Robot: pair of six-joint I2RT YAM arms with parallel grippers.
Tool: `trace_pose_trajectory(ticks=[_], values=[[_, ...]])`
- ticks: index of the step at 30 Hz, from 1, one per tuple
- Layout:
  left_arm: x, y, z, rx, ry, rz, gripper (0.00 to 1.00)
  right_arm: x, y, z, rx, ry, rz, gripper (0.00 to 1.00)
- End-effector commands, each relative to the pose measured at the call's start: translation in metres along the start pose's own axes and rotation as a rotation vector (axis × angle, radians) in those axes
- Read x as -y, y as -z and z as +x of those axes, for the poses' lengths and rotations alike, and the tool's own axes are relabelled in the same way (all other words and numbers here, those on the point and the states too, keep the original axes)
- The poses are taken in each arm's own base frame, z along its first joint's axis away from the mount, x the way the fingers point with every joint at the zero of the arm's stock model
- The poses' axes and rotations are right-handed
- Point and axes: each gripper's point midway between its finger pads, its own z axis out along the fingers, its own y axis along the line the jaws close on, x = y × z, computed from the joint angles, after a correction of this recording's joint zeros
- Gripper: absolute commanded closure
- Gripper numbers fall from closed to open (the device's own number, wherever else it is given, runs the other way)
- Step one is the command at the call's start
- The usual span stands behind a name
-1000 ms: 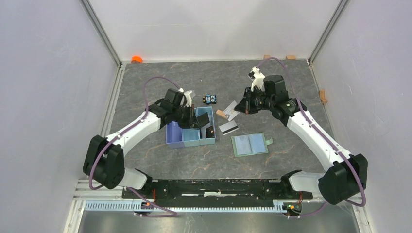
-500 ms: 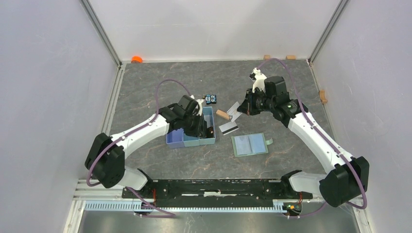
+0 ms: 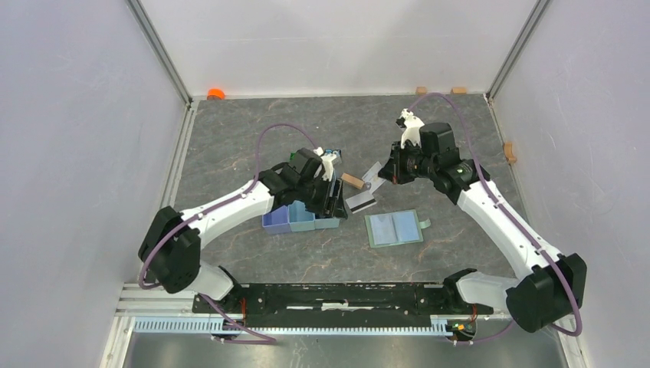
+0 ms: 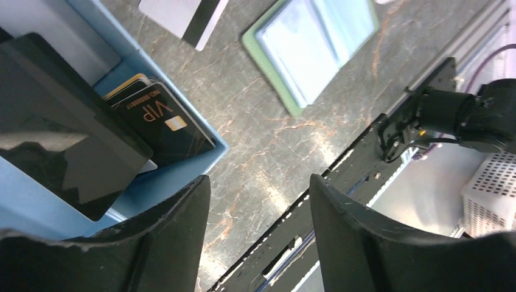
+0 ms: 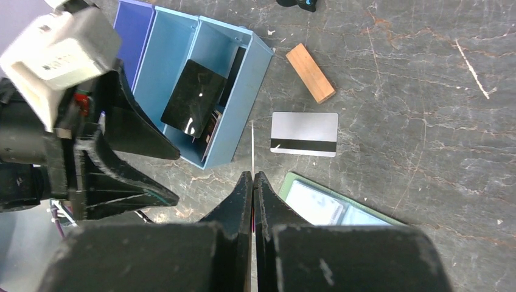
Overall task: Put the credit cards into the card holder
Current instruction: Place the credit card in the storage box, then insert the credit card into the card holder.
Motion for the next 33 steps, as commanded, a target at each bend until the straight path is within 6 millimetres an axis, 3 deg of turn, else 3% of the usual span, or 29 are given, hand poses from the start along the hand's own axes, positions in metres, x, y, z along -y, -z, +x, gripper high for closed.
trace_pose_trajectory(ticks=[1, 5, 10, 14, 19, 21, 26, 28, 30, 33], values=[[0.047, 0.034, -0.036, 0.159, -0.138, 0.173, 0.28, 0.000, 0.013, -0.003, 0.025, 0.075, 0.009, 1.00], [0.069, 0.049, -0.033, 0.177, -0.239, 0.297, 0.20, -0.020, 0.019, 0.016, -0.047, 0.175, -0.139, 1.00], [0.083, 0.061, -0.028, 0.202, -0.353, 0.384, 0.15, -0.062, 0.041, 0.043, -0.099, 0.254, -0.419, 1.00], [0.089, 0.059, -0.018, 0.157, -0.388, 0.439, 0.14, -0.084, 0.055, 0.058, -0.116, 0.267, -0.566, 1.00], [0.099, 0.054, -0.003, 0.099, -0.424, 0.472, 0.13, -0.100, 0.065, 0.063, -0.121, 0.280, -0.671, 1.00], [0.105, 0.054, 0.003, 0.081, -0.431, 0.501, 0.20, -0.103, 0.065, 0.063, -0.126, 0.282, -0.682, 1.00], [0.117, 0.052, 0.015, 0.049, -0.438, 0.548, 0.77, -0.104, 0.064, 0.060, -0.122, 0.283, -0.680, 0.98], [0.119, 0.052, 0.015, 0.071, -0.419, 0.565, 0.98, -0.100, 0.061, 0.055, -0.107, 0.278, -0.642, 0.77], [0.122, 0.053, 0.013, 0.118, -0.387, 0.586, 0.98, -0.094, 0.055, 0.049, -0.086, 0.268, -0.584, 0.53], [0.130, 0.060, -0.002, 0.248, -0.332, 0.613, 0.98, -0.081, 0.047, 0.041, -0.051, 0.224, -0.499, 0.34]])
